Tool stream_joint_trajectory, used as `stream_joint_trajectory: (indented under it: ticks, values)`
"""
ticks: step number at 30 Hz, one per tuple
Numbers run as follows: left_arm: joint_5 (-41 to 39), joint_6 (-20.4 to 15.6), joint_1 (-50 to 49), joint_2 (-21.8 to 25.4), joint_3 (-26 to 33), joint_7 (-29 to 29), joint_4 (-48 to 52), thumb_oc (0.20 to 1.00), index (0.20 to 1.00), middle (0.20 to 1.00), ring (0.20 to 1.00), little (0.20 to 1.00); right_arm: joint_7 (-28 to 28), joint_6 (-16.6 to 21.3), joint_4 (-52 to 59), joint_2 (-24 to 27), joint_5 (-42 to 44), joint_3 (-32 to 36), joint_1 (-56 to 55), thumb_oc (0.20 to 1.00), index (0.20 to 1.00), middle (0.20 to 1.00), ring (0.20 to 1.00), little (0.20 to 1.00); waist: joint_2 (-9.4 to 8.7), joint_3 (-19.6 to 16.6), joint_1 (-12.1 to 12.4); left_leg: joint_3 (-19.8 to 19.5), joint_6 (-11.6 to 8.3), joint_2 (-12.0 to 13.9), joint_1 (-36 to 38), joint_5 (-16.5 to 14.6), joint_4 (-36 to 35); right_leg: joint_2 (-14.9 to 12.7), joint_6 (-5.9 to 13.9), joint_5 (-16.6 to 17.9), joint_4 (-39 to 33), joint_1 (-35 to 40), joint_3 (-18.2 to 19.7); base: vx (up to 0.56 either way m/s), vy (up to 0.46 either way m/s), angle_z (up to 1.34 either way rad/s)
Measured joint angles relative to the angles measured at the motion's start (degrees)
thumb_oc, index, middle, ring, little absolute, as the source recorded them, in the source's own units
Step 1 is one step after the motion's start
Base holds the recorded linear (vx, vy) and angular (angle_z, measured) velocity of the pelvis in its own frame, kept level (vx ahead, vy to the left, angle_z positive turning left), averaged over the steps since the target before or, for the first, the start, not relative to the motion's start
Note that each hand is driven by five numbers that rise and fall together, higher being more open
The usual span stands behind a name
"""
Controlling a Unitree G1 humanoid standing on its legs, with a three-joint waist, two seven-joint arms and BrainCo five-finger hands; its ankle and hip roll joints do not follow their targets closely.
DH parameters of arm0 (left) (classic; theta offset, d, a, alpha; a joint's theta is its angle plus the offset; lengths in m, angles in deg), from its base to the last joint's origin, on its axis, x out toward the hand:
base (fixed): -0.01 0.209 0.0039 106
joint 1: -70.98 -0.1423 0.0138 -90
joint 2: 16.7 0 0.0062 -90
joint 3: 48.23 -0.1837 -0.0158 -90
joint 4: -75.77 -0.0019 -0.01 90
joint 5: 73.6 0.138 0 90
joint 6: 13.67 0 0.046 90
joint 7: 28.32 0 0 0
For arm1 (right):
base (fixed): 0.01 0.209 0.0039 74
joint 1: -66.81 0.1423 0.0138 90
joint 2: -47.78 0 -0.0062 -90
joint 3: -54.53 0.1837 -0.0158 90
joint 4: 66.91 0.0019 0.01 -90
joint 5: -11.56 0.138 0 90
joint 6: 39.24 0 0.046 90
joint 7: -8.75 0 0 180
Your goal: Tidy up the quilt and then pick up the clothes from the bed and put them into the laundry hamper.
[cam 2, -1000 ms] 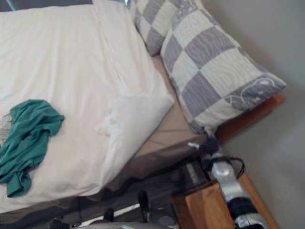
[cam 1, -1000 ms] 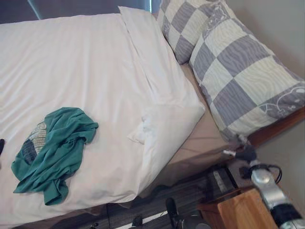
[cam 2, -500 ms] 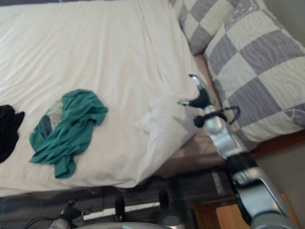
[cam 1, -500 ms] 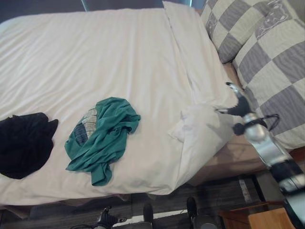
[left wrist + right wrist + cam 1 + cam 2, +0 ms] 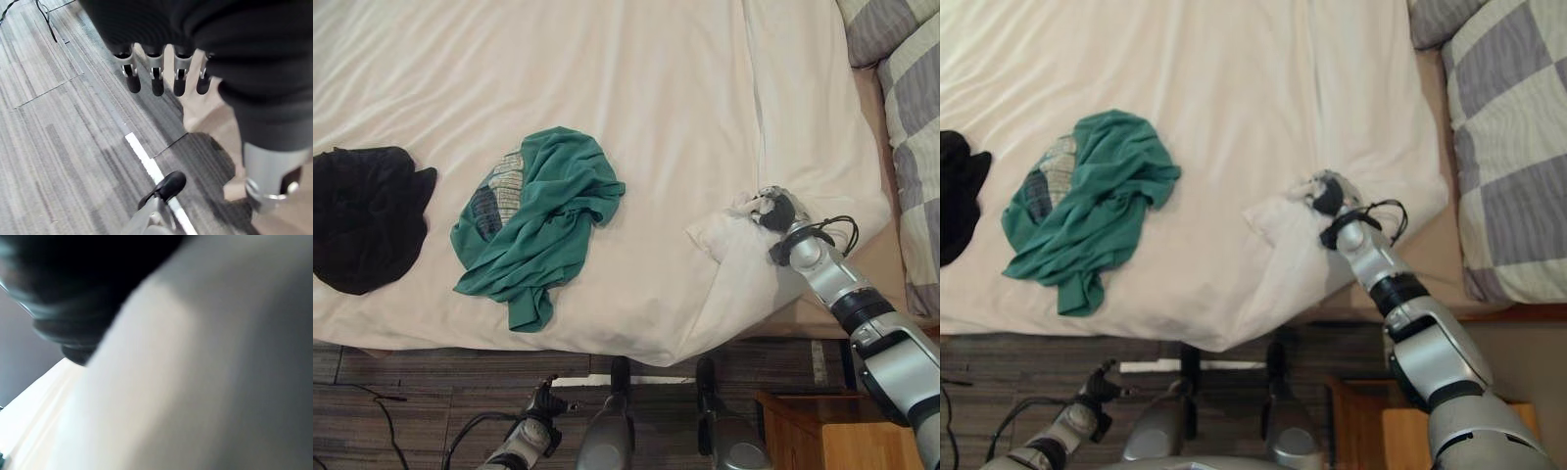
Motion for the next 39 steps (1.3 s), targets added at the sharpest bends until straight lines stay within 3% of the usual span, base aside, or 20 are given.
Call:
stream_joint_trajectory:
  ticks: [3,4,5,6,9,10,14,20,21,25,28,32,33,35,39]
  values:
    - [-1.2,0.26,-0.5,-0.25,1.43,-0.13,0.58,1.0,1.0,1.0,1.0,1.0,0.01,0.82,9.43,1.37,-1.85,6.46,-11.62,0.2,0.2,0.2,0.2,0.2,-0.44,-0.02,-1.09,0.17,0.34,-0.31,2.79,-0.91,-0.02,-0.48,0.18,-0.75,-0.02,2.71,0.31,0.1,0.065,0.03]
    - [-1.15,0.36,-0.51,-0.34,1.64,-0.23,0.57,1.0,1.0,1.0,1.0,1.0,-0.21,1.14,11.16,1.89,-2.17,8.21,-14.26,0.329,0.329,0.329,0.329,0.329,-0.48,-0.03,-1.34,0.39,0.18,-0.35,3.37,-1.38,-0.03,-0.56,0.32,-0.91,-0.03,3.15,0.5,0.08,0.058,-0.02]
    - [-1.17,0.47,-1.09,-0.71,2.93,-0.24,0.52,1.0,1.0,1.0,1.0,1.0,0.19,2.05,15.86,1.97,-2.12,14.93,-21.03,0.501,0.501,0.501,0.501,0.501,-0.46,-0.13,-1.42,0.33,0.34,-0.51,4.24,-1.44,-0.04,-0.71,0.27,-1.01,-0.02,4.03,0.65,0.05,0.035,-0.23]
    - [-1.16,0.5,-2.54,-0.6,3.62,-0.28,0.32,1.0,1.0,1.0,1.0,1.0,1.0,2.23,15.48,2.04,-2.06,17.4,-24.08,1.0,1.0,1.0,1.0,1.0,-1.15,-0.91,-2.67,0.77,0.54,-0.55,4.84,-2.12,-0.1,-0.76,0.26,-1.17,-0.27,4.2,1.65,0.06,0.05,-0.23]
    - [-1.21,1.3,-3.71,-1.18,4.36,-0.62,-0.17,1.0,1.0,1.0,1.0,1.0,2.12,2.41,14.74,0.75,0.59,24.48,-33.12,1.0,1.0,1.0,1.0,1.0,-2.09,-2.78,-5.66,1.56,0.52,-0.43,5.23,-2.5,-0.33,-0.86,0.28,-1.22,-0.27,4.16,2.12,0.05,0.064,-0.16]
    - [-1.27,1.55,-4.49,-1.97,5.62,-0.73,-0.21,1.0,1.0,1.0,1.0,1.0,2.53,2.71,13.05,-1.91,3.08,28.76,-36.94,1.0,1.0,1.0,1.0,1.0,-2.39,-4.48,-6.21,1.99,0.53,-0.26,5.57,-2.56,-0.32,-0.78,0.28,-1.23,-0.03,4.22,2.58,0.04,0.034,-0.21]
    - [-2.94,2.15,-4.77,-2.98,6.09,-0.97,-0.09,1.0,1.0,1.0,1.0,1.0,4.98,0.39,6.13,-3.89,10.71,33.51,-44.1,1.0,1.0,1.0,1.0,1.0,-2.18,-8.83,-8.82,3.41,0.6,0.03,6.47,-3.16,-0.43,-0.56,0.12,-1.36,-0.06,4.31,3.79,0.03,0.043,-0.23]
    - [-4.01,2.86,-6.1,-3.5,5.88,-1.71,1.63,1.0,1.0,1.0,1.0,1.0,14.19,-4.4,8.33,0.67,12.9,42.9,-48.5,1.0,1.0,1.0,1.0,1.0,-0.64,-12.47,-10.73,3.82,0.56,0.0,6.52,-4.06,-0.47,-0.69,0.99,-2.03,-0.34,4.07,4.67,0.04,0.027,-0.06]
    - [-4.01,2.83,-6.4,-3.65,5.84,-1.85,1.63,1.0,1.0,1.0,1.0,1.0,16.09,-4.52,11.03,2.41,11.16,43.64,-48.31,0.2,0.2,0.2,0.2,0.2,-0.56,-12.87,-10.62,3.73,0.59,0.04,6.54,-4.04,-0.47,-0.65,0.99,-2.04,-0.35,4.02,4.78,0.04,-0.009,0.0]
    - [-3.87,2.82,-8.62,-3.8,5.49,-1.84,0.15,1.0,1.0,1.0,1.0,1.0,18.02,-3.03,18.74,3.18,6.6,41.7,-43.97,0.2,0.2,0.2,0.2,0.2,-0.33,-14.1,-10.18,3.61,0.57,0.37,6.34,-4.0,-0.46,-0.29,0.9,-2.11,-0.35,3.82,4.97,-0.02,-0.015,-0.03]
    - [-3.79,2.97,-8.54,-3.88,3.9,-1.34,-0.51,1.0,1.0,1.0,1.0,1.0,17.11,-2.41,21.17,3.66,3.75,30.97,-35.92,0.2,0.2,0.2,0.2,0.2,0.45,-13.52,-9.81,3.44,0.33,0.01,3.41,-2.07,0.34,0.12,1.98,-1.23,-0.13,0.87,5.23,-0.28,-0.035,0.04]
    - [-3.97,2.53,-2.15,-4.55,2.36,0.04,-0.06,1.0,1.0,1.0,1.0,1.0,15.97,-2.03,12.07,2.48,2.39,22.49,-23.99,0.2,0.2,0.2,0.2,0.2,0.49,-7.04,-6.41,2.88,0.39,-0.56,-4.33,-1.84,6.6,-0.27,1.93,0.1,2.08,-4.38,4.62,-0.19,-0.011,0.16]
    - [-4.06,2.39,1.03,-5.1,2.1,0.27,0.03,1.0,1.0,1.0,1.0,1.0,15.12,-2.09,6.32,1.13,2.44,19.83,-19.22,0.2,0.2,0.2,0.2,0.2,1.64,-3.3,-4.92,2.37,0.2,-0.36,-7.13,-2.22,7.74,-0.04,1.49,-0.28,4.0,-7.33,4.38,-0.07,0.004,0.09]
    - [-5.87,2.49,2.2,-5.1,2.3,0.52,-0.14,1.0,1.0,1.0,1.0,1.0,14.65,-1.9,1.3,-3.73,2.42,19.36,-19.21,0.2,0.2,0.2,0.2,0.2,1.77,-0.37,-3.96,2.55,-0.13,-0.38,-7.7,-2.34,7.63,0.04,1.27,-0.45,5.56,-8.92,4.8,-0.04,0.021,-0.02]
    - [-6.25,2.93,0.12,-4.44,3.38,0.72,-0.66,1.0,1.0,1.0,1.0,1.0,15.38,3.4,-1.53,-10.68,2.51,21.78,-25.28,0.2,0.2,0.2,0.2,0.2,0.55,0.29,-4.99,3.58,0.41,-0.42,-3.25,-3.15,6.64,-0.54,0.86,-0.67,4.76,-5.12,5.3,0.01,0.053,-0.14]
